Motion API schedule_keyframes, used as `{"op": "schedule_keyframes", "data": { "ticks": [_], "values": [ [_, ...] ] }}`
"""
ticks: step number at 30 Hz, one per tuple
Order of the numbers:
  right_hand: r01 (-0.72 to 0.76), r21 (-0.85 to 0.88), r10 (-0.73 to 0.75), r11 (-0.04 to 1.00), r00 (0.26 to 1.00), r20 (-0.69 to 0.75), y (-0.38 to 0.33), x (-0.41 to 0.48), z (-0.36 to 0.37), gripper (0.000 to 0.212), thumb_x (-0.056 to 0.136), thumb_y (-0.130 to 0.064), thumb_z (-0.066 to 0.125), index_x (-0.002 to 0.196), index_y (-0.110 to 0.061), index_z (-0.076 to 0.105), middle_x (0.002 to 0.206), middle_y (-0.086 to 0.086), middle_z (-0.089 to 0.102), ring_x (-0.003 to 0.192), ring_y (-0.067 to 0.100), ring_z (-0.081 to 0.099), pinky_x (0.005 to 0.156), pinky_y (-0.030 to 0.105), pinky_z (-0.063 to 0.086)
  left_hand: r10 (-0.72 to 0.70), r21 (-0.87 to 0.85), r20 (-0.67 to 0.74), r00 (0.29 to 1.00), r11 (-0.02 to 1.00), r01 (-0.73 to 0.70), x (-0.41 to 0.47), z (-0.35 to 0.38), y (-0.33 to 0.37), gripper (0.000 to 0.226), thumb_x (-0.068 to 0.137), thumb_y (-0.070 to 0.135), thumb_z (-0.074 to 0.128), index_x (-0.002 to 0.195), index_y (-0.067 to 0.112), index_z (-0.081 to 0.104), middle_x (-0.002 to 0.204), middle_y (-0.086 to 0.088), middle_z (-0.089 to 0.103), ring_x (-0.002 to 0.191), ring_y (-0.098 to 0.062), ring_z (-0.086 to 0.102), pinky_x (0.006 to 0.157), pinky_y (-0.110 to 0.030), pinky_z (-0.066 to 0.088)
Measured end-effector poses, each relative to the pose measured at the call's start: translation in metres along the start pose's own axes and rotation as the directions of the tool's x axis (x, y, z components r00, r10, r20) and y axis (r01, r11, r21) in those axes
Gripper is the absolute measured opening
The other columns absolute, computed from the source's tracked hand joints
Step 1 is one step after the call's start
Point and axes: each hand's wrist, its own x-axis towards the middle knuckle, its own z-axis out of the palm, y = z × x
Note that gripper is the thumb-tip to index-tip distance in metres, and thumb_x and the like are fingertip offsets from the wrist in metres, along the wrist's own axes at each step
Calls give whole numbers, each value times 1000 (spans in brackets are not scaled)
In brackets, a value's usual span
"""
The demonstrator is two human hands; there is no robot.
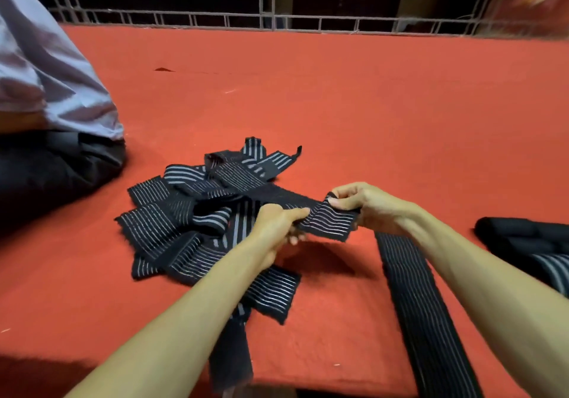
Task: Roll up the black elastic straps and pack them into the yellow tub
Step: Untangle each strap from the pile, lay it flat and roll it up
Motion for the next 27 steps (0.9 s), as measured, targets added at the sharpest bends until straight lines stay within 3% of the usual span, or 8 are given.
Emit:
{"op": "schedule_keyframes", "data": {
  "ticks": [4,8,11,14,17,20,24,27],
  "values": [
    [-165,-148,176,975,983,61,18,-39,-25,12,84,-18,63,76,-10,64,69,8,54,58,18,47,51,26,36,-15,220,221,975,975,-35,-29,39,-14,19,89,4,62,71,7,62,51,-2,61,34,-11,47,33,-18,31],
    [-342,-409,354,846,934,-48,33,-62,-25,13,79,-23,64,74,-12,68,75,10,58,67,24,50,52,27,36,-158,476,410,899,877,-63,-40,61,-34,15,92,3,53,83,-6,62,56,-6,66,35,-12,52,34,-19,36],
    [-407,-583,438,704,894,-95,35,-63,-18,20,83,-28,65,75,-10,62,70,11,53,55,19,48,45,23,36,-345,680,394,852,733,-18,-39,50,-34,41,103,27,43,77,-2,56,55,-4,67,33,-13,54,34,-17,37],
    [-425,-721,472,547,868,-153,32,-48,-12,39,86,-48,66,68,-15,57,64,4,52,53,19,47,49,24,39,-415,816,332,847,577,-38,-34,19,-19,59,103,45,34,78,3,66,56,-4,68,34,-13,54,36,-17,36],
    [-368,-837,310,406,917,-253,27,-24,-4,48,86,-57,61,70,-13,68,71,7,64,70,27,62,64,33,51,-267,809,268,926,584,-66,-27,-13,-3,53,101,43,42,76,5,70,55,-5,68,35,-13,53,38,-19,35],
    [-318,-828,118,462,947,-299,19,7,11,38,91,-44,61,76,-10,68,73,7,62,79,27,59,69,30,44,40,771,137,990,623,-132,-14,-44,2,36,96,33,52,74,12,71,57,-3,69,42,-12,56,48,-20,43],
    [-239,-768,30,595,961,-276,16,53,34,26,91,-34,63,74,-15,66,68,2,61,73,21,56,67,25,39,466,831,12,885,487,-268,19,-86,-7,14,90,22,54,85,22,67,84,6,68,86,-12,61,81,-31,47],
    [-143,-769,-83,623,966,-247,20,87,50,23,91,-30,64,71,-19,59,78,2,63,79,19,55,69,24,36,561,892,78,824,330,-309,45,-111,-22,29,87,7,52,114,13,62,114,-4,58,113,-21,47,101,-37,39]
  ]
}}
